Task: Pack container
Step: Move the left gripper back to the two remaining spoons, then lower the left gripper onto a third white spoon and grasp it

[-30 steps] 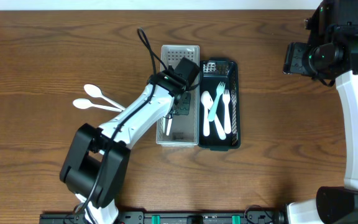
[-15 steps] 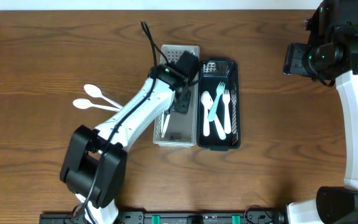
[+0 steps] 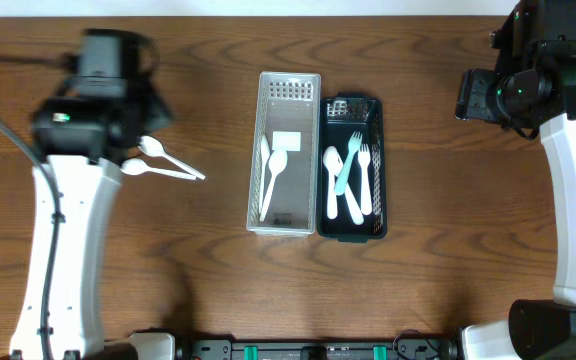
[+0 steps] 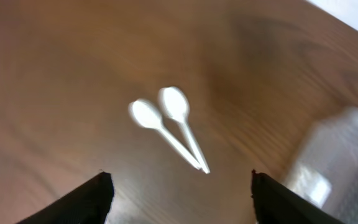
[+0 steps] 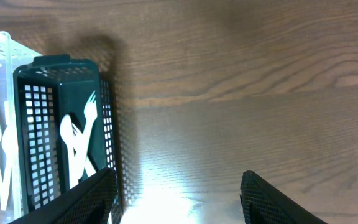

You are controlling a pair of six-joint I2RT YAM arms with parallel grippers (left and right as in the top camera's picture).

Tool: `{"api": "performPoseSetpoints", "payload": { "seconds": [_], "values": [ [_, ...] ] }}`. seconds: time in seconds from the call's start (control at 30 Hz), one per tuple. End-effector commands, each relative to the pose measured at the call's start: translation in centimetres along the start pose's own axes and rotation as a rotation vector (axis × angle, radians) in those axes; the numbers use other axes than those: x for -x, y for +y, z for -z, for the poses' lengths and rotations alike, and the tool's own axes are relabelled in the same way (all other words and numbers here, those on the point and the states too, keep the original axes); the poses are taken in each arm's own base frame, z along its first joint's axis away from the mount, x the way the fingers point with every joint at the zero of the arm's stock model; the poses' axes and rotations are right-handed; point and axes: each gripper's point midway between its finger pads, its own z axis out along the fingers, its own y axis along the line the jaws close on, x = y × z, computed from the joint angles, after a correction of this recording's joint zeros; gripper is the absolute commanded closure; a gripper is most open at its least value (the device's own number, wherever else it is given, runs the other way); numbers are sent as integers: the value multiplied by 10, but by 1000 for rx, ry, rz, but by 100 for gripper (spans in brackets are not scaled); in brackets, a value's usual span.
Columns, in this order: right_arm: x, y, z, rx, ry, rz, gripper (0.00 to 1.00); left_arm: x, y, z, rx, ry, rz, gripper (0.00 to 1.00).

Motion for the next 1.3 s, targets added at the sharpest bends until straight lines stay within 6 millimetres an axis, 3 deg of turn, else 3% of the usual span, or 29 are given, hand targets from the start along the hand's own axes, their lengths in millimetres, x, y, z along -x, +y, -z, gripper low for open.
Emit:
{"api": "performPoseSetpoints", "payload": {
  "seconds": [0.0,0.07,0.27,0.57,0.9,1.27],
  "values": [
    [2,-3,0,-8,-4,13,33,-21,31,-47,53,175,317,18],
    [2,-3,0,-8,-4,13,33,-31,42,-67,61,242,406,12],
    [2,-3,0,-9,-4,13,33,-70,53,-131,95,386,491,12],
    [2,-3,0,-9,-3,13,33,-114,53,-190,162,519,490,12],
    [1,-3,0,-9,-1,13,33,-133,54,-220,198,572,492,12],
    [1,-3,0,-9,0,14,33,-128,53,-226,186,549,494,12]
  ]
}}
